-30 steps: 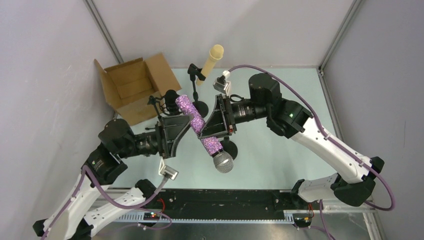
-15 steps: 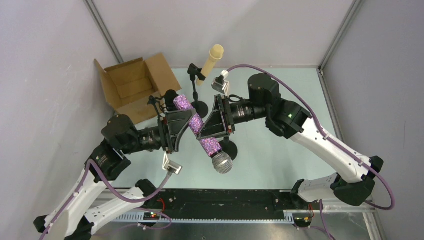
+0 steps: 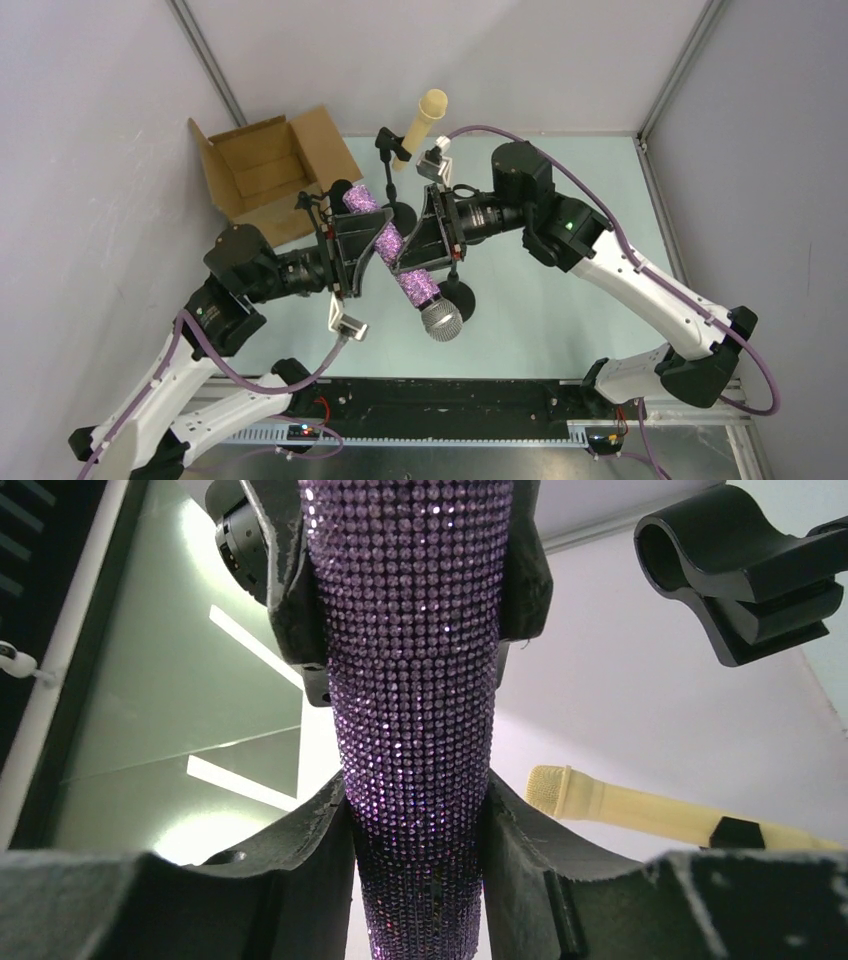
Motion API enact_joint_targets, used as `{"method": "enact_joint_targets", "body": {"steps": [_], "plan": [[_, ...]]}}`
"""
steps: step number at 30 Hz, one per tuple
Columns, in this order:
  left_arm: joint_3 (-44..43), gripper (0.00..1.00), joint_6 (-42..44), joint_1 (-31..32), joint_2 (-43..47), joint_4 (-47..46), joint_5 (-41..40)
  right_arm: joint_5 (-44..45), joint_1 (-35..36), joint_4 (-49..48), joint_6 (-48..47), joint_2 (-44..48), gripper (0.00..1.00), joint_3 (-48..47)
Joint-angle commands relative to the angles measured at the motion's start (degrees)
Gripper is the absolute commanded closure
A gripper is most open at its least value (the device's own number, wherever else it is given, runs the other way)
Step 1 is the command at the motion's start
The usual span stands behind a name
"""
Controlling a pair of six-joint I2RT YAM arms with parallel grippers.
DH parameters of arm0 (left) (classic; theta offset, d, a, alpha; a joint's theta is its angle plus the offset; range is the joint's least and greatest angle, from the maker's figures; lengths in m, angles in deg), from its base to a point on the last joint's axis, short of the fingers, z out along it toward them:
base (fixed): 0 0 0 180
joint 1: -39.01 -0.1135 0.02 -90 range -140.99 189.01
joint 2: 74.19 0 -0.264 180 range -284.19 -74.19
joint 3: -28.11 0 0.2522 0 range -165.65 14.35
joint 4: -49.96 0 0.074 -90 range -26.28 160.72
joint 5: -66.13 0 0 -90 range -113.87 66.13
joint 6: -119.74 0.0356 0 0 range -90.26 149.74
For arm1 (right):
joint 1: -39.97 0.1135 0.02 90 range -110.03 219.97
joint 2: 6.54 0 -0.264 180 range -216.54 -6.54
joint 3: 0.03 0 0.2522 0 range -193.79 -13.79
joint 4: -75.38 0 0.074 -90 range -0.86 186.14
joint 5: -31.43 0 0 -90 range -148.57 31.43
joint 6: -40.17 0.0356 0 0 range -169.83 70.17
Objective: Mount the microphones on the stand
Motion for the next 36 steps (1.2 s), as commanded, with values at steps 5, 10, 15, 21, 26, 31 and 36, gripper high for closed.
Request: {"method": "enact_joint_targets", "body": {"steps": [5,10,15,21,26,31,36], "plan": [[-2.01,0.95,-7.39,0.61,0.87,-5.37,1.10,-1.92,-3.17,-7.71,2.50,-0.03,0.80,-0.45],[0.31,1.00,-8.74,0.73,2.26,-6.81,1.62,1.84,-5.13,1.69,-5.65,-0.11,0.08,-9.22],[1.26,1.00,-10.77,0.74,2.75,-10.10,2.24,4.96,-11.89,9.77,-10.97,-1.10,0.01,-22.62],[0.27,1.00,-22.07,1.26,2.07,-18.39,-1.68,16.07,-21.53,16.81,-20.86,0.38,0.01,-33.19],[-5.36,1.00,-42.88,3.18,-0.94,-23.80,-11.71,45.67,-16.60,15.67,-41.66,9.68,0.01,-28.16],[-12.23,1.00,-62.28,3.35,-5.44,-23.65,-23.36,35.61,-23.87,-4.17,-38.15,19.55,0.01,-5.31],[-15.78,1.00,-77.33,3.36,-7.84,-18.66,-24.78,27.24,-23.65,-14.40,-41.00,23.96,0.01,7.66]]}}
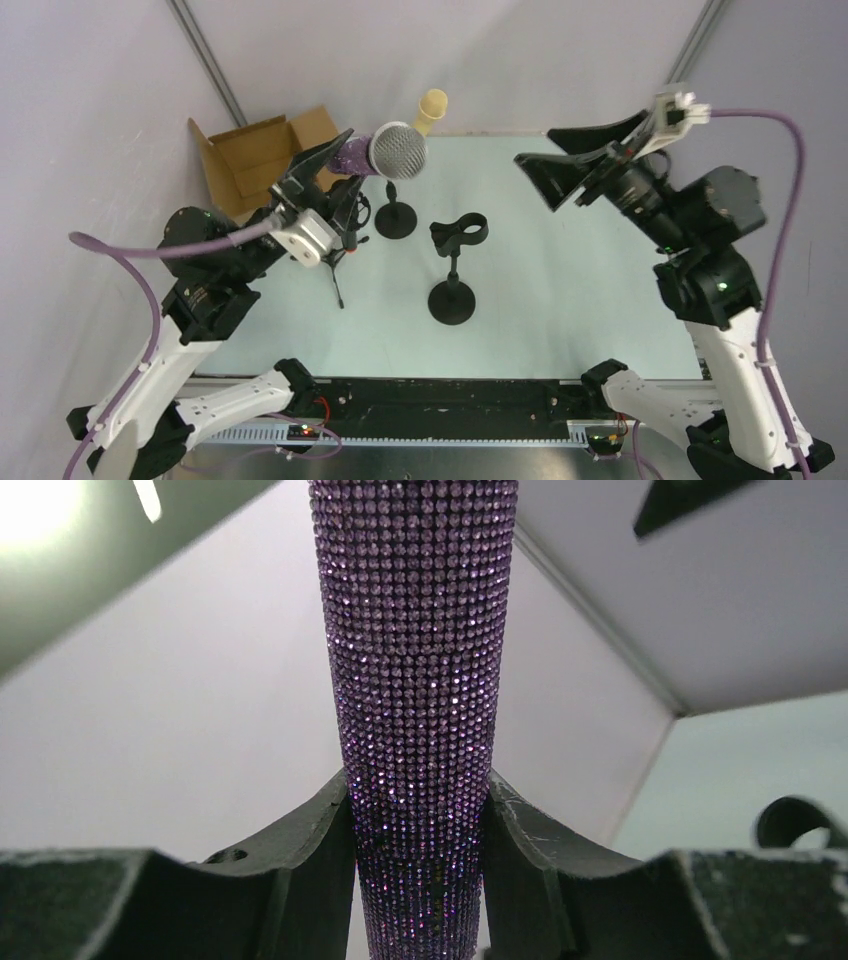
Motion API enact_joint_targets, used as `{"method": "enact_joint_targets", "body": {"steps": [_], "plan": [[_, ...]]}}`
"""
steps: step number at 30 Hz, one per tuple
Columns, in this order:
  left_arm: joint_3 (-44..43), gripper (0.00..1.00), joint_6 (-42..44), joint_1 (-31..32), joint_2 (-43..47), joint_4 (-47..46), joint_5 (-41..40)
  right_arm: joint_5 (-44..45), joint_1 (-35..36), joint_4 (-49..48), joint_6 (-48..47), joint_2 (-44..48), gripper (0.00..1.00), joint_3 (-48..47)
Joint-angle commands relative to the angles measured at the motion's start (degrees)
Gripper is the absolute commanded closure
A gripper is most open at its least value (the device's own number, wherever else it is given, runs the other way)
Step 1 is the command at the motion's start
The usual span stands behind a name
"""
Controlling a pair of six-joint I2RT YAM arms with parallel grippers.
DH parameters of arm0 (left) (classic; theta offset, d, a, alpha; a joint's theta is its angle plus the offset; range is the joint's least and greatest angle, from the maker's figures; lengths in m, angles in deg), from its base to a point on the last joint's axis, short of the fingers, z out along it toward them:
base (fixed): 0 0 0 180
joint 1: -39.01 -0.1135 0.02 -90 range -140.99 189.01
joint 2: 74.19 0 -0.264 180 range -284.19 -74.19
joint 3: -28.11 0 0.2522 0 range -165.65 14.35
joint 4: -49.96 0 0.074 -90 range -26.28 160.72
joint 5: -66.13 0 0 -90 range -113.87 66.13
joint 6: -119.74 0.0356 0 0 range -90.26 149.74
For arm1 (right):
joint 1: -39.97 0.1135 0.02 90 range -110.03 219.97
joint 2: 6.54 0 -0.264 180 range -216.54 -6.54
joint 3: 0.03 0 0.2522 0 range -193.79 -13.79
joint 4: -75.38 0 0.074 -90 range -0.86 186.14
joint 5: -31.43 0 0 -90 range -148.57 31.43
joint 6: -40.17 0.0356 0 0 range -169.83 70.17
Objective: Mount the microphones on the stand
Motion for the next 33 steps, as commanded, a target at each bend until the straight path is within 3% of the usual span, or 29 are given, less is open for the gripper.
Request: {"method": "enact_joint_targets", "body": {"steps": [1,5,8,14,17,22,33], "plan": [[-3.00,1.00,-20.18,0.24,-0.86,-0.07,-4.63,-6.71,1.12,-12.53,-5.21,2.12,0.01,9.83],[-3.65,1.00,-28.56,0.29,-1.92,1.20,-2.89,-17.23,1.23,-15.84,-7.86,2.03,0.01,10.76],[-4.23,1.00,-32.74,0.28,-2.69,1.82,1.06,-23.81,1.23,-23.69,-6.05,1.50,0.01,10.77],[-6.56,1.00,-39.65,0.29,-5.54,2.59,8.08,-32.71,1.71,-46.22,8.89,-3.16,0.01,10.29],[-6.94,1.00,-41.61,0.26,-6.52,2.64,11.19,-35.16,3.67,-49.73,12.21,-6.55,0.01,7.14],[-5.54,1.00,-43.63,0.23,-6.49,2.53,15.13,-35.12,10.25,-44.60,4.58,-9.98,0.01,3.06],[-2.76,1.00,-44.48,0.34,-5.77,1.47,19.45,-33.44,14.98,-37.42,-1.64,-15.11,0.03,-1.25]]}}
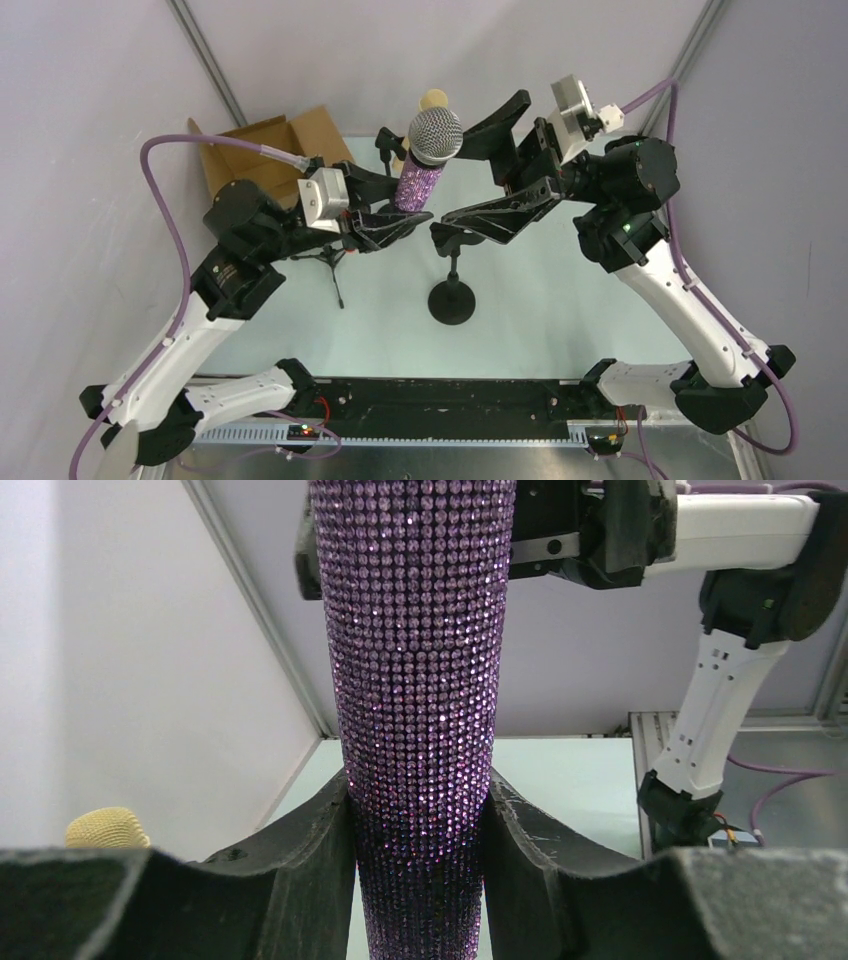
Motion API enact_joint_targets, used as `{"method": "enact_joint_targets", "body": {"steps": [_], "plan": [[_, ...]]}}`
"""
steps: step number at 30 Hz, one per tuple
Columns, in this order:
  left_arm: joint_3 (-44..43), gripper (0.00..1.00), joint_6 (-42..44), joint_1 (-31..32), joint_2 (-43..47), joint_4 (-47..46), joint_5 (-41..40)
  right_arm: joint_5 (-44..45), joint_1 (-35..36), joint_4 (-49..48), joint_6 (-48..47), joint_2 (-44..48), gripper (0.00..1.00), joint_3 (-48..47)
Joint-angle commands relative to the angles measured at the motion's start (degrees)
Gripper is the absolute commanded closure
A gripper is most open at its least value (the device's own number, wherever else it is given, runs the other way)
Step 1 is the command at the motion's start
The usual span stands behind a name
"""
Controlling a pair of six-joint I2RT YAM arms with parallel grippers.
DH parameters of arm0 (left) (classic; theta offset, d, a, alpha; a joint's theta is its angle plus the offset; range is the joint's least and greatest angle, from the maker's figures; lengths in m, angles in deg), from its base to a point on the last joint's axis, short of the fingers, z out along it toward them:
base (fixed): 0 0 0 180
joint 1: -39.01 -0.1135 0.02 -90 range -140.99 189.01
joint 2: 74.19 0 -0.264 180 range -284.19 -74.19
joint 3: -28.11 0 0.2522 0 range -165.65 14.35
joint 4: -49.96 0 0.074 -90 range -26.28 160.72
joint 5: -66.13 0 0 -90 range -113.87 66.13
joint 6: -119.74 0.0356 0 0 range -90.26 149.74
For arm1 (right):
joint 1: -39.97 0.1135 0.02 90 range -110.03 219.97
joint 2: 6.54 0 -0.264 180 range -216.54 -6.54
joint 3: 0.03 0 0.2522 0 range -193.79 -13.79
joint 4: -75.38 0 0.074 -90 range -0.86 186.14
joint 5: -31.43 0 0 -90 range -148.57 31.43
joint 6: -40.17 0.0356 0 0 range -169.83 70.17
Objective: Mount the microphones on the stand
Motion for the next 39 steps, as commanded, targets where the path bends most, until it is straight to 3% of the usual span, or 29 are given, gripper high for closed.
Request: {"method": "enact_joint_targets", "body": {"steps": [1,13,19,21,23,24,25,26,27,28,29,31,39], "plan": [[0.57,1.00,-2.42,0.37,0.91,-4.11,2.90,0.02,1.62,1.97,-3.13,-1.47,0.04,-4.63],[2.37,1.00,-3.62,1.87,0.37,-6.56,3.75,-2.66,2.60,-3.95,2.86,-4.98,0.22,-5.54],[2.00,1.00,-3.39,2.05,0.26,-6.61,3.18,-3.49,2.42,-4.10,3.61,-5.39,0.53,-5.35],[2.02,0.93,-3.20,2.12,0.27,-6.68,2.78,-3.40,2.08,-4.60,4.07,-5.16,0.68,-4.92],[2.30,0.79,-2.71,2.15,0.45,-6.61,1.74,-3.14,1.33,-5.41,5.04,-4.84,0.81,-4.46],[2.66,0.60,-2.61,2.15,0.54,-6.60,1.35,-3.05,0.92,-5.80,5.43,-4.43,0.89,-4.07],[3.14,0.51,-2.19,2.08,0.86,-6.56,0.62,-2.96,0.00,-5.98,6.04,-3.86,0.94,-3.60],[3.35,0.35,-1.83,2.10,1.05,-6.28,0.35,-2.93,-0.54,-6.08,6.33,-3.55,0.96,-3.35],[3.89,0.27,-1.18,2.07,1.41,-6.00,-0.25,-2.91,-1.77,-6.03,6.77,-2.85,0.98,-2.70],[4.12,0.12,-0.80,2.10,1.74,-5.15,-0.56,-2.95,-2.52,-5.54,6.96,-2.47,0.99,-2.41],[4.78,0.06,0.00,2.00,1.97,-4.69,-1.35,-2.98,-4.14,-5.06,6.97,-1.55,1.00,-1.91],[6.85,0.01,0.35,1.73,2.86,-3.55,-3.46,-2.03,-6.86,-1.36,5.75,0.26,1.00,-0.81],[16.78,0.00,0.25,-5.73,3.55,-3.28,-0.96,9.29,-9.29,25.35,-13.91,4.48,1.00,-2.66]]}}
